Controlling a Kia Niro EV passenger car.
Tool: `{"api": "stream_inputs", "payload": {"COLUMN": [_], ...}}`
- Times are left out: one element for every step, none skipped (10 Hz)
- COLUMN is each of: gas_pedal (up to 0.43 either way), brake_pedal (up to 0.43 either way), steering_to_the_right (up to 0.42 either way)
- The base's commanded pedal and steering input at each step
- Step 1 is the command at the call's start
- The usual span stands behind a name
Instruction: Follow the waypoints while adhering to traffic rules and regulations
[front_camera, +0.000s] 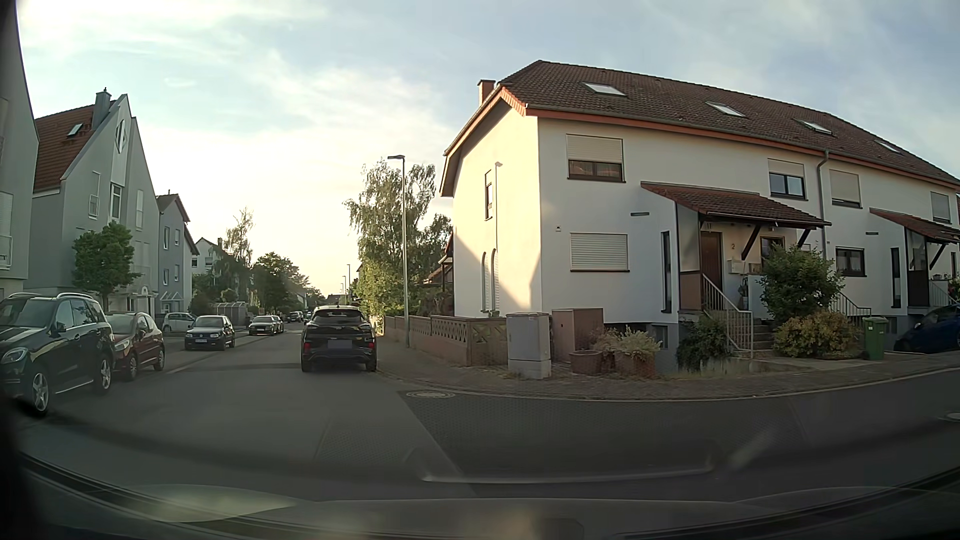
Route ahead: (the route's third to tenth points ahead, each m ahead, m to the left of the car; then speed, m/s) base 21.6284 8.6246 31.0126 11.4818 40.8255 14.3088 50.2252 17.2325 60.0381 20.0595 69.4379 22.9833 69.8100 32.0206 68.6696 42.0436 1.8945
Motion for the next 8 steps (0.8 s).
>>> {"api": "stream_inputs", "payload": {"gas_pedal": [0.0,0.0,0.028,0.079,0.098,0.118,0.138,0.15], "brake_pedal": [0.03,0.03,0.03,0.03,0.03,0.03,0.03,0.03], "steering_to_the_right": [-0.316,-0.316,-0.316,-0.316,-0.318,-0.325,-0.334,-0.349]}}
